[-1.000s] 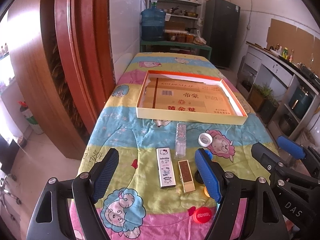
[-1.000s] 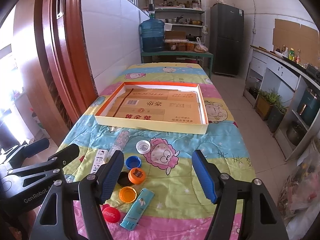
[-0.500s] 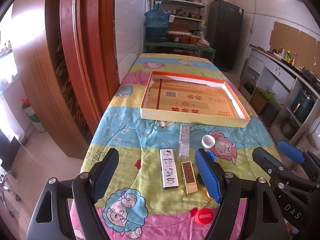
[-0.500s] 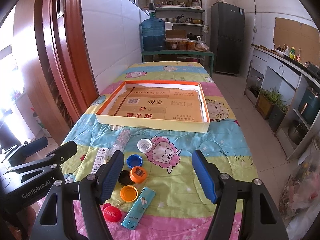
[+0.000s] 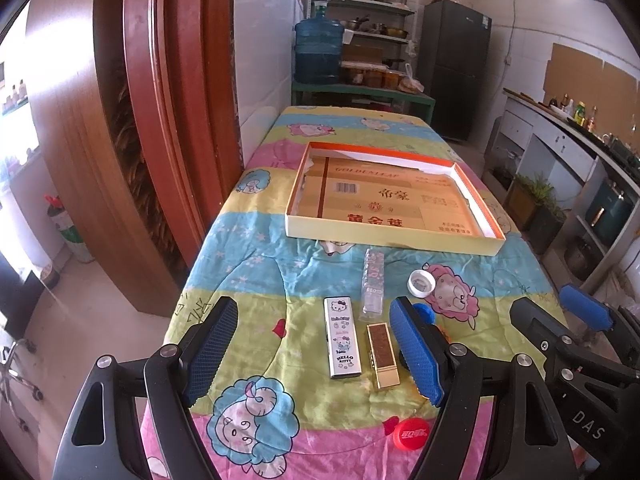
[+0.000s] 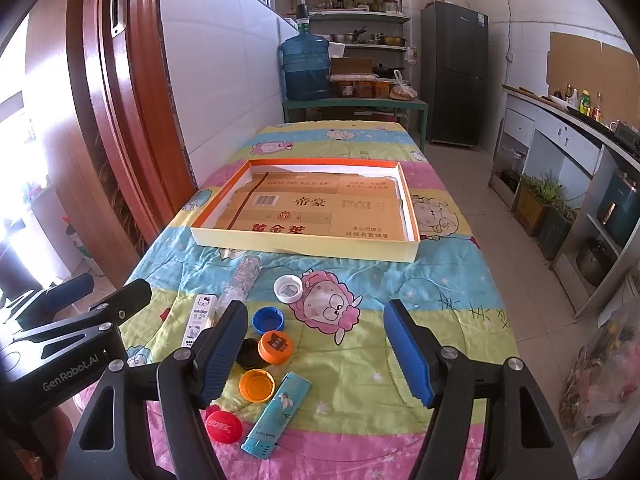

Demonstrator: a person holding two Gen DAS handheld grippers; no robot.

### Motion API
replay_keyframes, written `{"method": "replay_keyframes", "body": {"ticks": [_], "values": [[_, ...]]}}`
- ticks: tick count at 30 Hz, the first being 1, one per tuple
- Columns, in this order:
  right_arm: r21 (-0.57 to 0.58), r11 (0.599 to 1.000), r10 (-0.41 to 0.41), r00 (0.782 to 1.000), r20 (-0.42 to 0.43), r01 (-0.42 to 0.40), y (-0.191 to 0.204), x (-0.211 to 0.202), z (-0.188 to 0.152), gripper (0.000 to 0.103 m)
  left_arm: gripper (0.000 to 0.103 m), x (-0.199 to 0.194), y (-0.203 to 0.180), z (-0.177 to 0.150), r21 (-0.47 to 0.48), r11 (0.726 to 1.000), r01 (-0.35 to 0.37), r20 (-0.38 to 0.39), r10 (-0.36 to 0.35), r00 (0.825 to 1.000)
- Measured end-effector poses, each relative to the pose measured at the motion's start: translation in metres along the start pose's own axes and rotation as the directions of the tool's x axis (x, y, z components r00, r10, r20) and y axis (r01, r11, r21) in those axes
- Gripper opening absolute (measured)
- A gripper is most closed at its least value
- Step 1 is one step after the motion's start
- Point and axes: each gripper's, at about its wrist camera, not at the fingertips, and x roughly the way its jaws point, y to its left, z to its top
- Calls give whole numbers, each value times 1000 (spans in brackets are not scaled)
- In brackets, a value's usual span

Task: Organize rigid objects
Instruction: 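Move both grippers toward the small items beside the box lid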

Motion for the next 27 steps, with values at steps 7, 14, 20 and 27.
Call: {"method": "replay_keyframes", "body": {"ticks": [7, 14, 20, 27], "values": [[0, 1000, 0, 1000, -1, 0, 0, 0, 0, 70, 80, 1, 0, 0, 1, 1000, 1, -2, -1, 1000], [0, 1000, 0, 1000, -1, 0, 0, 0, 0, 70, 80, 3, -1, -2, 0, 1000, 1, -5, -1, 1000], [1, 1000, 0, 1000, -8, 0, -1, 3, -3, 70, 80, 4, -1, -3, 1, 1000, -1, -6, 1, 1000], [3, 1000, 2, 1000, -13, -2, -2, 4, -6, 70, 80, 4, -1, -4, -2, 1000, -1, -7, 1, 1000]]}}
